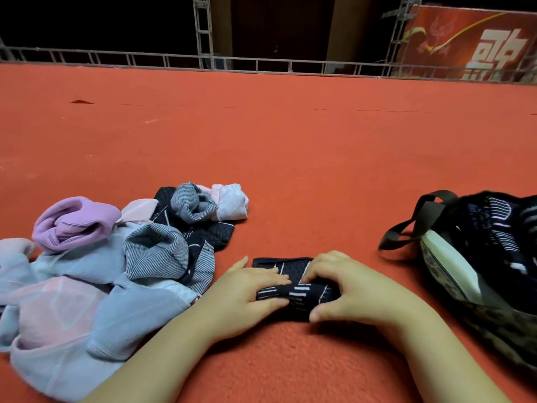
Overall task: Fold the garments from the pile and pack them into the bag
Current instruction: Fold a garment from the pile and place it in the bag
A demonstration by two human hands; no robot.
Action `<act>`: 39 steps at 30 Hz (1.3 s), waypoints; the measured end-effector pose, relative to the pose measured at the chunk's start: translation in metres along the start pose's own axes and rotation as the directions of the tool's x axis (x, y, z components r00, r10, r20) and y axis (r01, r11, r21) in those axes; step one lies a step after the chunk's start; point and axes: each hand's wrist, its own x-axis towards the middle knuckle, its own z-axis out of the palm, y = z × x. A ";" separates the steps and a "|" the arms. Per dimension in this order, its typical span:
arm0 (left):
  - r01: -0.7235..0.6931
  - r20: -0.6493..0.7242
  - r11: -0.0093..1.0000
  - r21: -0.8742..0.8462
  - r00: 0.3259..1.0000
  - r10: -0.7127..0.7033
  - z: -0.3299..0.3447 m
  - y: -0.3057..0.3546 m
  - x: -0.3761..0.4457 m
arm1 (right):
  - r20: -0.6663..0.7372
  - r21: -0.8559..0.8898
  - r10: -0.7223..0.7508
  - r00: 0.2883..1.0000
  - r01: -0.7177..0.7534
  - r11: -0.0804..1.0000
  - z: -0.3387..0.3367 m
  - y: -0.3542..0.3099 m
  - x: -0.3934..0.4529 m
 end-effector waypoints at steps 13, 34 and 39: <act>0.024 -0.216 0.998 -0.064 0.976 -0.037 -0.001 0.012 -0.006 | 0.149 0.246 0.095 0.984 -0.130 0.960 -0.014 -0.013 -0.013; 0.348 0.132 0.915 0.204 0.916 -0.378 0.009 0.003 0.004 | 0.135 -0.111 0.416 0.899 -0.404 0.908 0.009 -0.013 0.003; 0.357 -0.125 0.910 -0.209 0.914 -0.387 0.012 0.021 0.002 | -0.146 0.228 0.403 0.903 -0.366 0.902 0.018 -0.010 -0.006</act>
